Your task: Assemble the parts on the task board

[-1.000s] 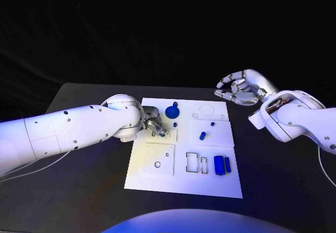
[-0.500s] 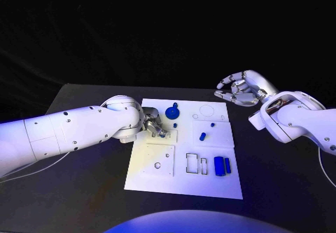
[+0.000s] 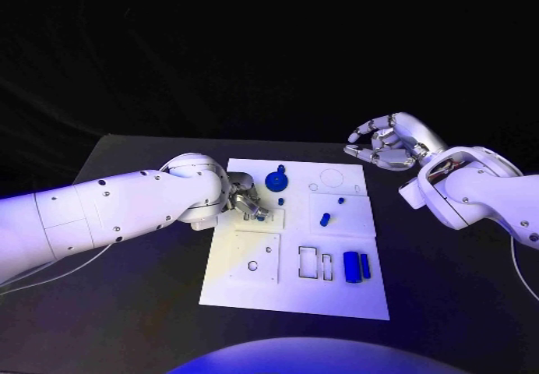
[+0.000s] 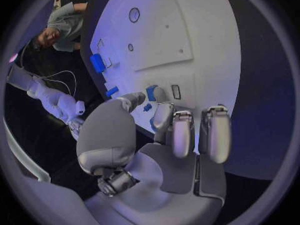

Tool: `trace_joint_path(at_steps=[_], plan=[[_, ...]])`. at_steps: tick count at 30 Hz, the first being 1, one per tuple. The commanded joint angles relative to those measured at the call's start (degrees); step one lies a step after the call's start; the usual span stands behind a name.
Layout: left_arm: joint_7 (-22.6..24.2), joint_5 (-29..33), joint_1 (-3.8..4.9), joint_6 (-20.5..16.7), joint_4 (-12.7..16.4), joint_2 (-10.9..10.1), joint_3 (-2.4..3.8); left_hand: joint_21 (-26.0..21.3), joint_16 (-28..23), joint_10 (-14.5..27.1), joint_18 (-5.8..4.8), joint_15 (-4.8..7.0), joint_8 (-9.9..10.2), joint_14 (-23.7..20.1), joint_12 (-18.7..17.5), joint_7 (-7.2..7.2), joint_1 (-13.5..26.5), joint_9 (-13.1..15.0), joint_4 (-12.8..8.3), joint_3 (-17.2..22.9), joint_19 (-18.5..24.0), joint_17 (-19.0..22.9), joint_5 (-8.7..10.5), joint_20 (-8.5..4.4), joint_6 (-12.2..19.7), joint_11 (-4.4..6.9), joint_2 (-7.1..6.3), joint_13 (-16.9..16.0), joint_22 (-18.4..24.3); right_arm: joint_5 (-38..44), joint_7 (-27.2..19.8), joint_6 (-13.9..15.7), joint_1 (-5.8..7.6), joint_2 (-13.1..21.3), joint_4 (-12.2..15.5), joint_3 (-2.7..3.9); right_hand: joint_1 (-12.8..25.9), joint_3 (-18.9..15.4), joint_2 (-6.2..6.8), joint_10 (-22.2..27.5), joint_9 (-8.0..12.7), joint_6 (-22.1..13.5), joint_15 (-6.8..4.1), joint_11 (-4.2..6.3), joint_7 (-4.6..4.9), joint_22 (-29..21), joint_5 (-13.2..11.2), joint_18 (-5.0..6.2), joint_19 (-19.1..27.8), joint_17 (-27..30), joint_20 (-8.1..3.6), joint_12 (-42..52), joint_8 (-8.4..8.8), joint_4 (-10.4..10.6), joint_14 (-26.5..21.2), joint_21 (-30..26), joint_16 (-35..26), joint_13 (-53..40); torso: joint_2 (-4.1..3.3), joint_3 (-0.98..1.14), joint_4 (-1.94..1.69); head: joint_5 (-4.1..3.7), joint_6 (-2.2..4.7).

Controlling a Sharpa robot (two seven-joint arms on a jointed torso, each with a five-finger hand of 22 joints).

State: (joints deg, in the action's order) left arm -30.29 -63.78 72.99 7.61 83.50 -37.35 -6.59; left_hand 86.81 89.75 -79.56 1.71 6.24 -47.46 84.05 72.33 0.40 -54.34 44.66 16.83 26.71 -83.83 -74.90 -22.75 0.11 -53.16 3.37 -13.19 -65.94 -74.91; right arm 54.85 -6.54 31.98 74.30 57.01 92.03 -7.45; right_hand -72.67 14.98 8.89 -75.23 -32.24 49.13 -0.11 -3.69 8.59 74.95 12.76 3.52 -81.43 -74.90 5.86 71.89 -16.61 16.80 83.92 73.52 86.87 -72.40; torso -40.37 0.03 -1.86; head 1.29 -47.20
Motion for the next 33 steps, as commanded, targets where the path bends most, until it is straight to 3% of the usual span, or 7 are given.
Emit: trace_joint_path(at_steps=[1, 17, 23, 24, 29, 33], plan=[[0.0, 0.7, 0.04, 0.3, 0.4, -0.2, 0.40, 0.2, 0.2, -0.2, -0.33, 0.21, -0.3, 5.9, 0.1, -0.08, 0.7, -0.1, -0.1, -0.4, -3.4, -15.1, 0.17, -0.29, -0.3, 0.07, 0.21, 0.0, -8.7, 0.7, -0.2, 0.2, -0.04, -0.1, -0.1, 0.00, 0.6, -0.3, 0.12, 0.3, -0.1, 0.0, -0.32, 0.03, -0.26, 4.7, 0.0, 0.37, 0.4, -7.9, -0.19, -0.2, -0.37, -0.1, 4.3, -0.3, -0.4, 0.0, 0.03, 0.01, -0.02, -0.01, 0.09], [0.1, 2.6, 1.06, 1.1, 1.8, -2.0, 2.74, 0.0, 0.2, 0.2, -0.27, 0.21, -0.1, 5.9, -0.5, -0.05, 0.1, -0.3, -0.3, -0.9, -3.3, -15.1, 0.11, -0.34, 0.1, 0.05, 0.33, 0.9, -8.5, 0.8, -0.3, 0.2, -0.04, -0.3, -0.4, 0.00, 0.8, -0.4, 0.10, 0.3, -0.1, 0.0, -0.33, 0.04, -0.28, 4.7, 0.1, 0.36, 0.4, -7.9, -0.20, -0.2, -0.42, -0.1, 4.3, -0.3, -0.4, 0.0, -0.01, 0.01, 0.01, -0.02, 0.41], [0.6, 5.7, 2.36, 1.5, 0.9, -3.0, 3.24, -2.1, 0.2, 3.8, 0.57, -0.41, 1.3, 5.9, -5.0, 0.92, -1.7, -1.2, -0.2, -2.2, -1.5, -15.1, -0.07, -0.11, 2.3, -0.79, 0.59, 6.3, -4.5, 0.8, -0.3, 0.1, -0.04, -0.4, -0.5, 0.00, 0.8, -0.5, 0.09, 0.2, -0.1, 0.0, -0.33, 0.04, -0.28, 4.7, 0.1, 0.37, 0.4, -8.0, -0.20, -0.2, -0.43, -0.1, 4.3, -0.3, -0.3, 0.0, 0.05, 0.02, -0.02, 0.04, 0.67], [0.8, 6.4, 2.64, 1.5, 0.5, -3.2, 3.34, -3.5, -0.1, 8.5, 1.07, -1.18, 4.0, 5.8, -11.0, 2.26, -3.4, -2.5, -0.4, -2.1, -0.3, -14.5, -0.43, 0.26, 5.7, -1.84, 0.60, 13.4, -2.0, 0.8, -0.3, 0.1, -0.04, -0.4, -0.6, 0.00, 0.8, -0.5, 0.09, 0.2, -0.1, 0.0, -0.33, 0.04, -0.28, 4.7, 0.1, 0.37, 0.4, -8.0, -0.20, -0.2, -0.43, -0.1, 4.3, -0.3, -0.3, 0.0, 0.07, 0.02, -0.03, 0.06, 0.78], [1.6, 7.9, 4.57, 1.6, -2.6, -3.6, 3.65, -4.1, -0.4, 9.8, 1.24, -2.86, 8.5, 5.6, -12.6, 4.37, -5.4, -5.6, -0.2, -2.9, 0.1, -14.0, -0.38, 1.79, 7.9, -3.70, 0.86, 15.5, -1.1, 0.8, -0.3, 0.1, -0.04, -0.4, -0.7, 0.00, 0.8, -0.5, 0.09, 0.2, -0.1, 0.0, -0.33, 0.04, -0.28, 4.7, 0.1, 0.37, 0.4, -8.0, -0.20, -0.2, -0.43, -0.1, 4.3, -0.3, -0.3, 0.0, 0.06, 0.01, 0.01, 0.19, 1.15], [2.0, 6.3, 5.39, 2.0, -5.4, -2.8, 3.66, -4.1, -0.4, 9.6, 1.22, -3.11, 9.2, 5.6, -12.4, 4.59, -5.0, -6.3, 0.0, -3.6, 0.0, -14.0, -0.20, 2.15, 7.7, -3.94, 0.98, 15.6, -1.3, 0.8, -0.2, 0.0, -0.04, -0.5, -0.7, 0.00, 0.8, -0.5, 0.09, 0.2, -0.1, 0.0, -0.33, 0.04, -0.28, 4.7, 0.1, 0.37, 0.4, -8.0, -0.20, -0.2, -0.43, -0.1, 4.3, -0.3, -0.3, 0.0, 0.00, 0.03, -0.05, 0.28, 1.59]])
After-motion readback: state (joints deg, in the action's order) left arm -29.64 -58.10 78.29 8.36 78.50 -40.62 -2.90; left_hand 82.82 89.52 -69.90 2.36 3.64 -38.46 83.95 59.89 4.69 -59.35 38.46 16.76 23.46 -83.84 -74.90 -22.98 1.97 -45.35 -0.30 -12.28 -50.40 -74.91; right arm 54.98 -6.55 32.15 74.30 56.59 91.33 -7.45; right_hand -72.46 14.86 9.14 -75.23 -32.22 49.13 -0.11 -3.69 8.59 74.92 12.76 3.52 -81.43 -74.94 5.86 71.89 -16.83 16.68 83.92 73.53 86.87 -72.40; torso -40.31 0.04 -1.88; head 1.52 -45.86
